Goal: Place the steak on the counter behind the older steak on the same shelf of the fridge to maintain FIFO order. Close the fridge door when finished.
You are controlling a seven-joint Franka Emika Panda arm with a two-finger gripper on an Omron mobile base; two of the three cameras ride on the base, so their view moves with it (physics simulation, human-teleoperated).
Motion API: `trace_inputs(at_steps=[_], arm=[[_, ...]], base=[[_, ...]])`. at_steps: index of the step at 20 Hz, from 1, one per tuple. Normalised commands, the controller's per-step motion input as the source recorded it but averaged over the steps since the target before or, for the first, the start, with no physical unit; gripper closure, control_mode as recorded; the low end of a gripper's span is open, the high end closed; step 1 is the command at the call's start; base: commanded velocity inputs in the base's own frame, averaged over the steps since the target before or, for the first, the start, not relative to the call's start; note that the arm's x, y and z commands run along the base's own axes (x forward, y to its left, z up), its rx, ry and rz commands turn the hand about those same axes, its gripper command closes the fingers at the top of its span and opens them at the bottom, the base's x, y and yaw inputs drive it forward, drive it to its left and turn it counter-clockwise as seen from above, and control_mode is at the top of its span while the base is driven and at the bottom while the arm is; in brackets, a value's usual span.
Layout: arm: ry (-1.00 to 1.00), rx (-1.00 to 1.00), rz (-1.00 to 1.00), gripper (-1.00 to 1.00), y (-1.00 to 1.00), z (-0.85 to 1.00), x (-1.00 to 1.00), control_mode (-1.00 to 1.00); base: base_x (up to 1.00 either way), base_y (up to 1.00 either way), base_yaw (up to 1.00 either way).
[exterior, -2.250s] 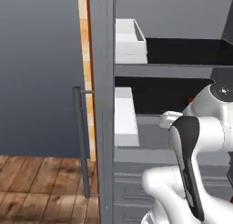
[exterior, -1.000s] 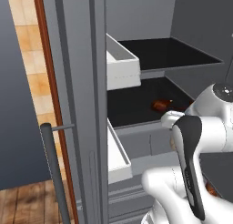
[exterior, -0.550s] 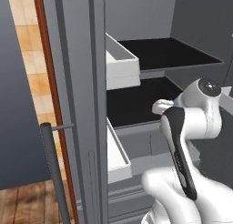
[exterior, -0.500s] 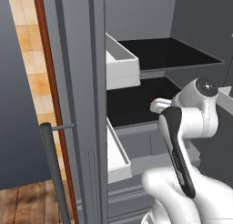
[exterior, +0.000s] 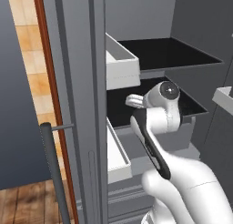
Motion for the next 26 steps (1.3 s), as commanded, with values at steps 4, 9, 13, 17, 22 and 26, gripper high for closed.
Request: trace_inputs(at_steps=[4,9,13,17,22,26], arm=[[-0.01,0.05,0.00,1.00,0.19,-0.02,0.69,-1.00],[0.00,0.03,0.00,1.00,0.25,-0.08,0.85,-1.00],[0.00,0.00,0.00,1.00,0.26,-0.13,0.88,-1.00],[0.00,0.00,0.00,1.00,0.17,-0.18,0.82,-1.00],[0.00,0.00,0.00,1.00,0.00,-0.25,0.66,-1.00],[0.00,0.00,0.00,1.00,0.00,-0.27,0.70,-1.00]], base=[[0.00,0.00,0.00],[0.00,0.00,0.00],[0.00,0.00,0.00],[0.00,0.00,0.00],[0.00,0.00,0.00],[0.00,0.00,0.00]])
